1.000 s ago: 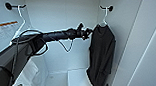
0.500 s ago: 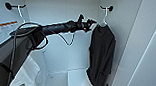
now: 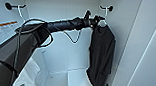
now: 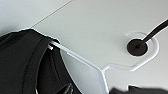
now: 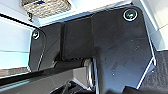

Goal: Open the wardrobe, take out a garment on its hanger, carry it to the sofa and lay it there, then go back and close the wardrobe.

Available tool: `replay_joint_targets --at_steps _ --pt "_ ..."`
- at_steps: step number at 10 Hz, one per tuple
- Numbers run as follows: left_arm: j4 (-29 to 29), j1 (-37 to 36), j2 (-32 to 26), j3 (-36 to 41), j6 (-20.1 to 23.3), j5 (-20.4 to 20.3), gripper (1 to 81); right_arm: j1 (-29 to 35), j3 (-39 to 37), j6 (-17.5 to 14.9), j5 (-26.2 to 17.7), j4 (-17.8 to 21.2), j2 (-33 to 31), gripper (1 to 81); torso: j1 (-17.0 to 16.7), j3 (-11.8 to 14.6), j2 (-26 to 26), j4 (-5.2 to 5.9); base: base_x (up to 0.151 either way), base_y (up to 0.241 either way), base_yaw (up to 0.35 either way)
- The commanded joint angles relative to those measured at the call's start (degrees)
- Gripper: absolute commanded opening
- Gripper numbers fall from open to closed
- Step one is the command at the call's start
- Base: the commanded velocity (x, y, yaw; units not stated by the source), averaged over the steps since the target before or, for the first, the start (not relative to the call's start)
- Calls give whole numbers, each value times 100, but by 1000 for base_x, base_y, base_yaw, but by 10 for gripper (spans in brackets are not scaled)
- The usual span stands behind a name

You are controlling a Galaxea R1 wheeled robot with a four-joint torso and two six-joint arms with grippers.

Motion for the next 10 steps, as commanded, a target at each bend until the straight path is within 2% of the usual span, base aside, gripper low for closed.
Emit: replay_joint_targets --at_steps 1,5,9,10 --pt "-34 -1144 -11 61 2 -150 811 220 -47 -11 -342 33 131 811 0 0 0 0 0 0 0" --pt "27 -1153 156 18 2 -238 811 211 -127 -11 -351 24 211 811 0 0 0 0 0 0 0" --pt "430 -959 392 -298 11 -518 811 185 -162 -11 -351 33 211 811 0 0 0 0 0 0 0" --pt "536 -942 471 -396 11 -721 811 185 -162 -11 -351 33 211 811 0 0 0 0 0 0 0"
